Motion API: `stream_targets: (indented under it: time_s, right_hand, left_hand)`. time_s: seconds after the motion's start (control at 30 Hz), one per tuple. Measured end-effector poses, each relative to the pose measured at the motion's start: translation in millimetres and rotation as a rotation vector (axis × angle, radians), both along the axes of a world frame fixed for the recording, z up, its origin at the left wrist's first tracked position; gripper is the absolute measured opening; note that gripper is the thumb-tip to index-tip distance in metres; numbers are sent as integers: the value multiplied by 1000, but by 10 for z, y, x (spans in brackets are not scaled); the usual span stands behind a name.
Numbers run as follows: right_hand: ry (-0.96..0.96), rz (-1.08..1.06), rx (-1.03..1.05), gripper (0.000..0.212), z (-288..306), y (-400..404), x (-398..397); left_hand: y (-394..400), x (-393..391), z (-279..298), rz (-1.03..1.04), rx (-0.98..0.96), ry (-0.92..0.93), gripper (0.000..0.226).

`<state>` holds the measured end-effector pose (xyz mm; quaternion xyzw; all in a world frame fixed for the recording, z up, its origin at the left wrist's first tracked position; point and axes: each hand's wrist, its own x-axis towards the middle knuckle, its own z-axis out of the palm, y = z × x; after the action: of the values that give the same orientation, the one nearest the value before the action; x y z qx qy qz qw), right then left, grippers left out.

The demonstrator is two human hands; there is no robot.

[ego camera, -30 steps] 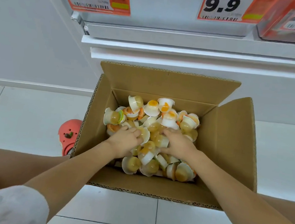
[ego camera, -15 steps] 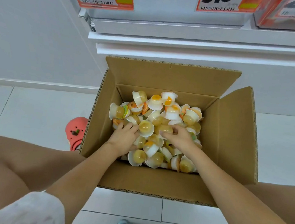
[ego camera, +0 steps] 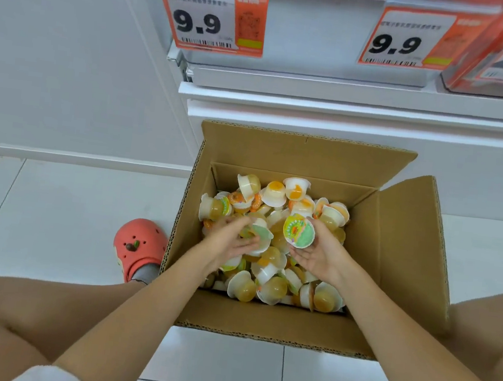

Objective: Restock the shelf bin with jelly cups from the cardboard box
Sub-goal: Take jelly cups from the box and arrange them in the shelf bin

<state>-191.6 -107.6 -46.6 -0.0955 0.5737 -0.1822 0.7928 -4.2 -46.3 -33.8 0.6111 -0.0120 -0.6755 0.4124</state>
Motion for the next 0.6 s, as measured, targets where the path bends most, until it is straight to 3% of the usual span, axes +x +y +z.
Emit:
stream_targets:
  time_s: [0.07, 0.1, 0.23, 0.37, 0.43, 0.53, 0.6]
  right_hand:
    - [-28, -3, -17, 42, 141, 2, 72]
    - [-49, 3, -37, 39, 245, 7, 108]
    - [-108, 30, -313, 30, 663, 89, 184]
    - [177, 247, -896, 31, 1064, 108, 170]
    - [161, 320, -1087, 39, 1285, 90, 118]
    - [116, 415, -1185, 45, 1517, -13, 57]
    - [68, 451, -1217, 45, 1732, -91, -30]
  left_hand:
    - [-36, 29, 147, 105, 12, 304, 34]
    - [-37, 27, 229, 120, 8, 362, 34]
    - [-13, -32, 504, 144, -50, 410, 43]
    - [-53, -162, 774, 227, -188, 432, 45]
    - [-44, -271, 978, 212, -264, 395, 34]
    - [-98, -332, 1253, 199, -360, 454, 29]
    - [-159, -344, 1519, 129, -430, 434, 38]
